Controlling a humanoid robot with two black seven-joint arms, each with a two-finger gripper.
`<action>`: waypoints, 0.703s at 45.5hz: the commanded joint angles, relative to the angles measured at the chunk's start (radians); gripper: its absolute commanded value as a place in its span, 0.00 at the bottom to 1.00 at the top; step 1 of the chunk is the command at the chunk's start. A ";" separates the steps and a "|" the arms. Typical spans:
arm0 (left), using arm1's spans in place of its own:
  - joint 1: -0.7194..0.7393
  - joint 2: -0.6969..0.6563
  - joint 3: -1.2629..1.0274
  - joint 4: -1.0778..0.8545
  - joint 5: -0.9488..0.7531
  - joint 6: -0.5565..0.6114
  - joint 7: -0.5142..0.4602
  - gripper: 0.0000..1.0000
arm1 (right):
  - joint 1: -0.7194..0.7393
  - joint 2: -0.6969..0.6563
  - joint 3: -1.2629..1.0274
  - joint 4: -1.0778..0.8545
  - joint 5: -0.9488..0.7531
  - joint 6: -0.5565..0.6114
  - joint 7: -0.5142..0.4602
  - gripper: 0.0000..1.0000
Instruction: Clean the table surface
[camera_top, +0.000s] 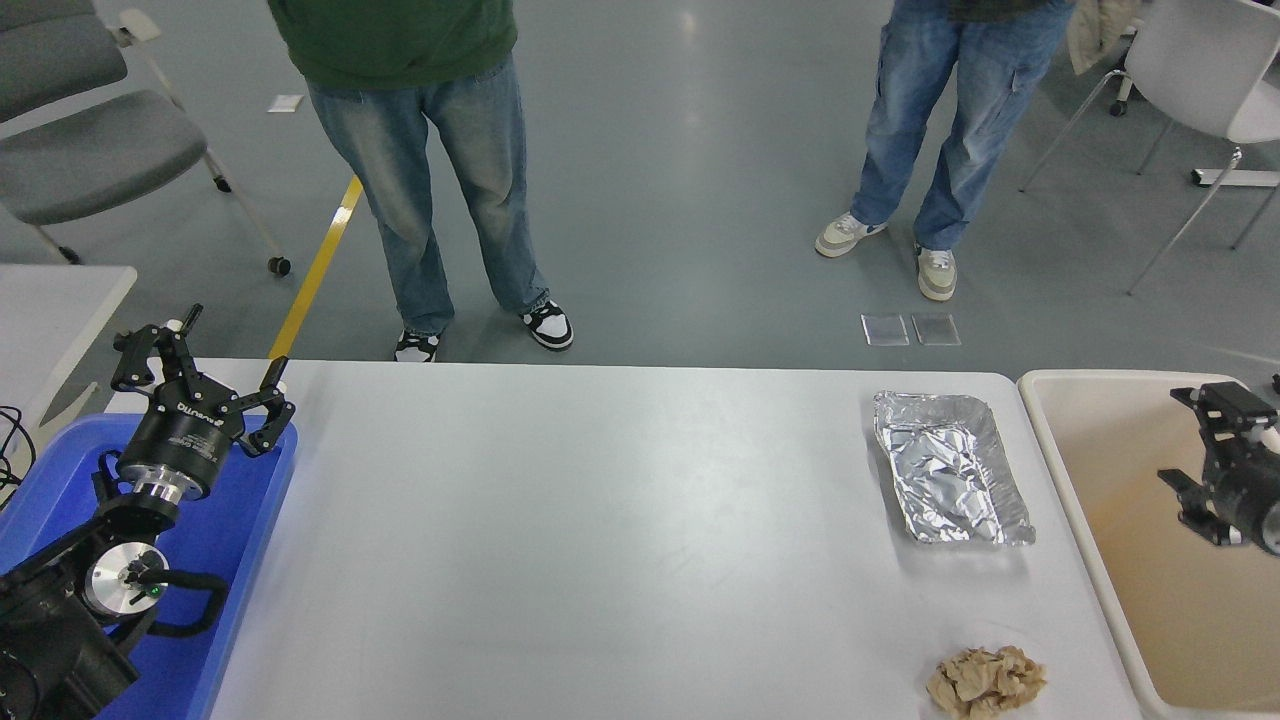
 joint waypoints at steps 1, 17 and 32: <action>0.000 0.001 0.000 0.000 0.000 0.000 0.000 1.00 | -0.033 -0.053 0.105 0.113 0.143 0.084 0.018 1.00; 0.000 0.000 0.000 0.000 0.000 -0.002 0.000 1.00 | -0.090 -0.016 0.157 0.257 0.320 0.074 0.144 1.00; -0.002 0.000 0.000 0.000 0.000 -0.002 0.001 1.00 | -0.133 0.197 0.192 0.280 0.295 -0.057 0.178 1.00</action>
